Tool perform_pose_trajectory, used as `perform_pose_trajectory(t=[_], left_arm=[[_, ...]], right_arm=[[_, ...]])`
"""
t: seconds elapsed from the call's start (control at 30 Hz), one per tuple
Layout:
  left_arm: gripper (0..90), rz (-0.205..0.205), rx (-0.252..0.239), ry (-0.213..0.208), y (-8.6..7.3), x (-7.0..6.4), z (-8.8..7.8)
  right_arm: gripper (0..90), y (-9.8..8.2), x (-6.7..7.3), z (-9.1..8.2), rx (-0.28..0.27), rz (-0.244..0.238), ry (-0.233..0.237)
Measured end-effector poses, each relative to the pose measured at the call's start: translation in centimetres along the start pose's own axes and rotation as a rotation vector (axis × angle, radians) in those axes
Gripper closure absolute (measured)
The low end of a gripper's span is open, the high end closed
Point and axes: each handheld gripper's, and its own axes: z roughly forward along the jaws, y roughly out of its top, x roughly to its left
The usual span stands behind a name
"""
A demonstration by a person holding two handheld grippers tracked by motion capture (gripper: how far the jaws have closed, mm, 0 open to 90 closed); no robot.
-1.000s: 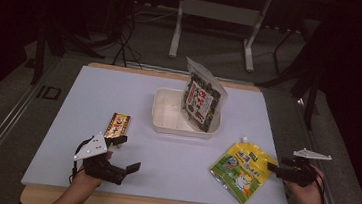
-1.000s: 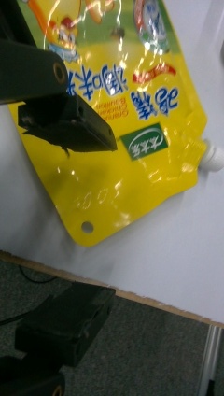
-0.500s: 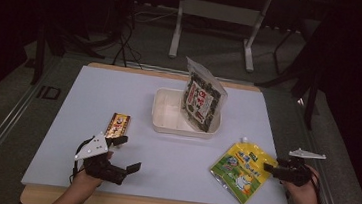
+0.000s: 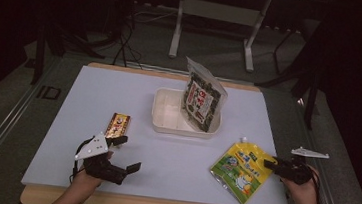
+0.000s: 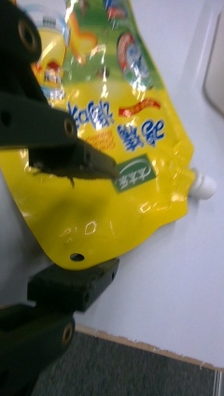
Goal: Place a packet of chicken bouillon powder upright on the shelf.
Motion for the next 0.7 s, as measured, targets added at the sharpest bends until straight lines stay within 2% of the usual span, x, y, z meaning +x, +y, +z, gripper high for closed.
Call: perform_pose_trajectory(t=[0.1,0.3,0.33,0.43,0.5,0.6,0.63,0.7], left_arm=[[0.3,0.003,0.000,0.002,0.0,-0.1,0.0],[0.3,0.002,0.001,0.002,0.0,0.0,0.0],[0.3,0.003,0.000,0.001,0.0,0.0,0.0],[0.3,0.006,0.005,0.002,0.0,0.0,0.1],[0.3,0.006,0.004,0.002,0.0,0.0,0.1],[0.3,0.006,0.004,0.002,0.0,0.0,0.1],[0.3,0.005,0.004,0.003,0.0,0.0,0.1],[0.3,0.005,0.004,0.002,0.0,0.0,0.1]], right_arm=[[57.6,0.2,0.0,-0.2,0.006,0.012,0.021],[64.4,0.1,0.1,0.2,0.045,0.005,0.021],[67.8,0.1,0.1,0.3,0.054,-0.001,0.008],[69.2,0.2,0.3,0.6,0.079,-0.008,-0.010],[69.3,0.2,0.4,0.8,0.100,-0.025,-0.034],[74.1,0.2,0.8,1.1,0.130,-0.057,-0.075],[80.2,0.3,0.9,1.2,0.134,-0.054,-0.081],[85.4,0.4,1.0,1.1,0.133,-0.049,-0.087]])
